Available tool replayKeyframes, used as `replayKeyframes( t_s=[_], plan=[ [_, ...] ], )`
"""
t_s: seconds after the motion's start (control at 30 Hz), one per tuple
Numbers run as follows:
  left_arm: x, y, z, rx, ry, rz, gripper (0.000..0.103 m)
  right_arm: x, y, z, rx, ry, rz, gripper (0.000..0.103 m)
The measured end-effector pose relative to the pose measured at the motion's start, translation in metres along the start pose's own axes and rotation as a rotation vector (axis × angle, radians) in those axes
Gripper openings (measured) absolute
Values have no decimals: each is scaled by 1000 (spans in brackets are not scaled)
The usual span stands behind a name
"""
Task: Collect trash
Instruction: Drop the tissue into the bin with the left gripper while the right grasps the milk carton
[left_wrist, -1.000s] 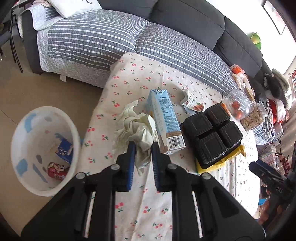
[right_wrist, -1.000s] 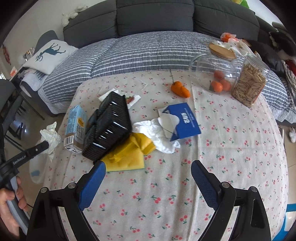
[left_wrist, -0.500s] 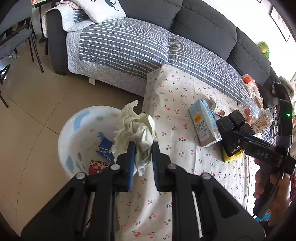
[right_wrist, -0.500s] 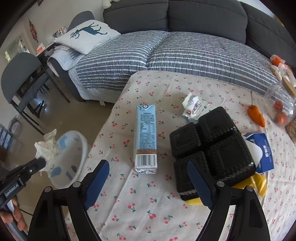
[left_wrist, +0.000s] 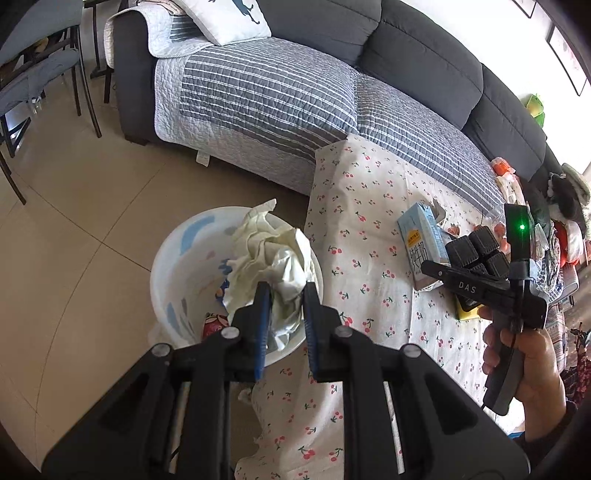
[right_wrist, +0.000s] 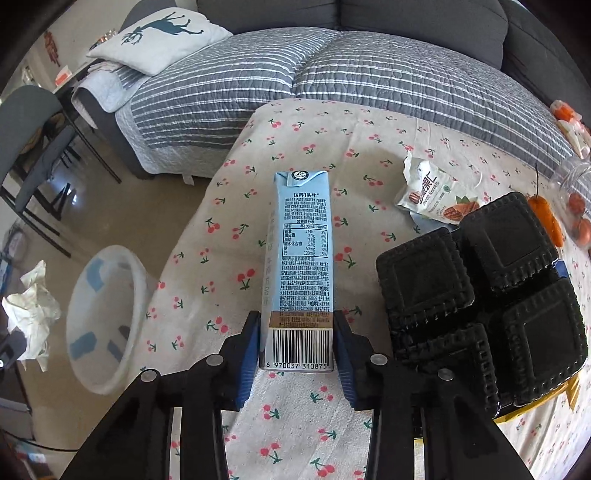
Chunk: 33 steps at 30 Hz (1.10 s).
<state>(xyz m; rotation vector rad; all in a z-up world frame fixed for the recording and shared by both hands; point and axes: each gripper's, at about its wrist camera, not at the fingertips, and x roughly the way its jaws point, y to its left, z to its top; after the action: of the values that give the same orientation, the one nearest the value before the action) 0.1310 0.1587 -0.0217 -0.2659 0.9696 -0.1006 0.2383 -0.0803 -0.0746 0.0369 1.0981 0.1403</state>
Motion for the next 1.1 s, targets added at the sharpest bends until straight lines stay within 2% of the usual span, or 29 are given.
replayKeyframes(
  t_s=[0.27, 0.43, 0.63, 0.97, 1.03, 1.07, 1.1],
  plan=[
    [1, 6, 1, 4, -8, 14, 19, -50, 0, -24, -34, -87, 69, 37],
    [14, 11, -1, 20, 9, 57, 20, -81, 0, -50, -66, -120, 121, 37],
    [34, 20, -3, 4, 49, 98, 20, -99, 0, -65, -74, -121, 139, 37],
    [33, 20, -5, -21, 31, 106, 22, -107, -20, -84, -45, -102, 141, 37],
    [33, 17, -6, -11, 19, 124, 32, -112, -21, -86, -49, -109, 138, 37],
    [33, 15, -6, -10, 19, 131, 47, -114, -22, -88, -49, -113, 138, 37],
    [33, 14, -6, -14, 25, 138, 68, -116, -23, -89, -48, -116, 139, 37]
  ],
)
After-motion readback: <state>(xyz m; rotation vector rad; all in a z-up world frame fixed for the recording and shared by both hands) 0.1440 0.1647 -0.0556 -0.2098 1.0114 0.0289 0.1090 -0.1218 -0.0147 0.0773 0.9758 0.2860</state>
